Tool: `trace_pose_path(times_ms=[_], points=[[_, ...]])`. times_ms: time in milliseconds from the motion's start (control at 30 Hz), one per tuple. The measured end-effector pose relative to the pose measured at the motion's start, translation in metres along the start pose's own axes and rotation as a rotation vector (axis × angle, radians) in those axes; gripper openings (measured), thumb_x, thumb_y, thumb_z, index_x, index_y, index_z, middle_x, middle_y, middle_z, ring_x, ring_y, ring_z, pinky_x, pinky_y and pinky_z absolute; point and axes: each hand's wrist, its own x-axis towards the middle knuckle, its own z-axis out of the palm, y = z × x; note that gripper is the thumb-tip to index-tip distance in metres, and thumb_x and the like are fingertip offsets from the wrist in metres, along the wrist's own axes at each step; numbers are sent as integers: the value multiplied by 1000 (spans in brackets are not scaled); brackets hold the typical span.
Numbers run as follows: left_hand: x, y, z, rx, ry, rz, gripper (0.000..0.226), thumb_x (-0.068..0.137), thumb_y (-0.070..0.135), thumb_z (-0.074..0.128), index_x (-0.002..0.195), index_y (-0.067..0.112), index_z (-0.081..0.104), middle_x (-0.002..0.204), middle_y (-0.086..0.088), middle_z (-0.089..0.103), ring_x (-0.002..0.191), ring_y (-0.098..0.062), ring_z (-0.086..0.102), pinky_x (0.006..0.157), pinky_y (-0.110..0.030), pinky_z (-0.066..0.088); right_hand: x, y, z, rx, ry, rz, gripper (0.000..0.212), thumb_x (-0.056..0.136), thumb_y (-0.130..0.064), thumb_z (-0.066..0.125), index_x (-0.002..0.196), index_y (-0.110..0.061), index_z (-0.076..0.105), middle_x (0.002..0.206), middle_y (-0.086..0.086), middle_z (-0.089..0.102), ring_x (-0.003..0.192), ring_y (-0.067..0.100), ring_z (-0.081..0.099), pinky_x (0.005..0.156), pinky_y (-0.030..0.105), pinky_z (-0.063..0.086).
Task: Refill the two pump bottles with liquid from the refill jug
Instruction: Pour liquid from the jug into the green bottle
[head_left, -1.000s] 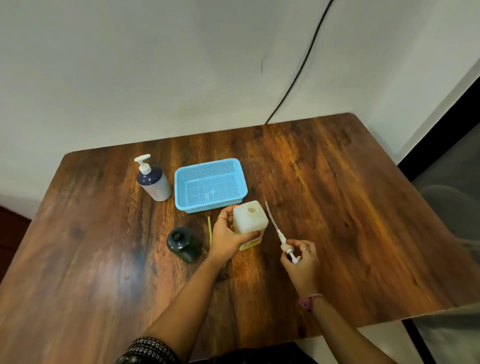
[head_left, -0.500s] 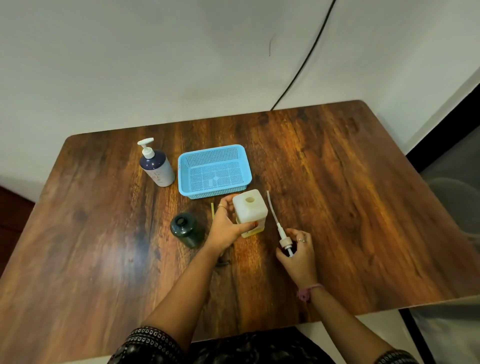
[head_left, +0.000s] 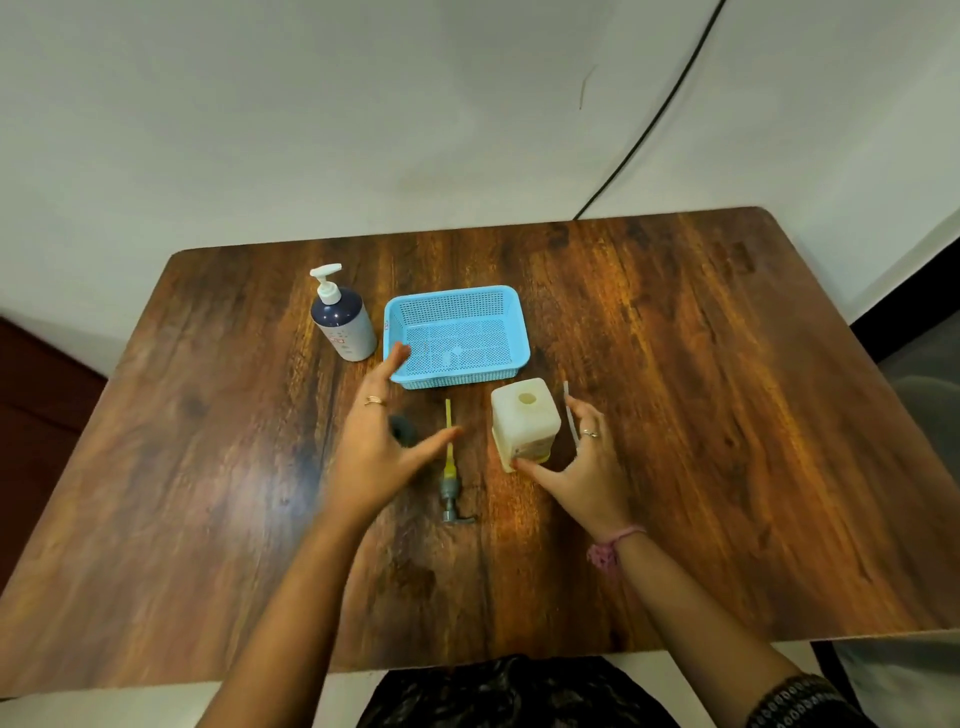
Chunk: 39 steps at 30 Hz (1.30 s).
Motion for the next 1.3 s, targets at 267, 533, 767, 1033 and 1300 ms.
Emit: trace_pose_path(times_ms=[267,533,767,1033,1300], points=[[-7,-82,6,8,-235,-367,116,60,35,88,150,13,18,153,-3,30,137,-17,33,109,-26,28,7,-5,36,340,-23,109,103,65,-21,86,146,-17,22,140,0,42,123,4,41,90,0,36],[-8,-94,20,1,-97,-330,89,67,19,85,141,16,36,138,-2,47,122,-11,44,101,-24,35,3,-2,41,223,88,111,79,66,-31,84,134,-17,46,120,-7,58,108,6,55,71,1,45],[10,-66,-3,-120,9,-209,85,61,21,88,134,16,47,127,5,52,116,-6,50,95,-13,39,6,-24,37,177,148,82,73,66,-26,85,128,-9,51,113,-4,58,101,5,55,66,-2,44],[58,2,-53,-189,78,-81,87,56,27,90,131,20,47,121,11,56,111,-2,54,91,-12,45,40,-95,10,132,237,-36,61,62,-34,86,110,-8,59,98,-6,57,90,10,60,60,18,54],[103,62,-99,-196,147,-4,80,55,30,90,123,19,50,109,11,57,98,-4,56,73,-7,48,91,-183,-26,97,289,-188,58,59,-30,86,106,-10,59,87,-4,62,75,12,63,53,17,53]])
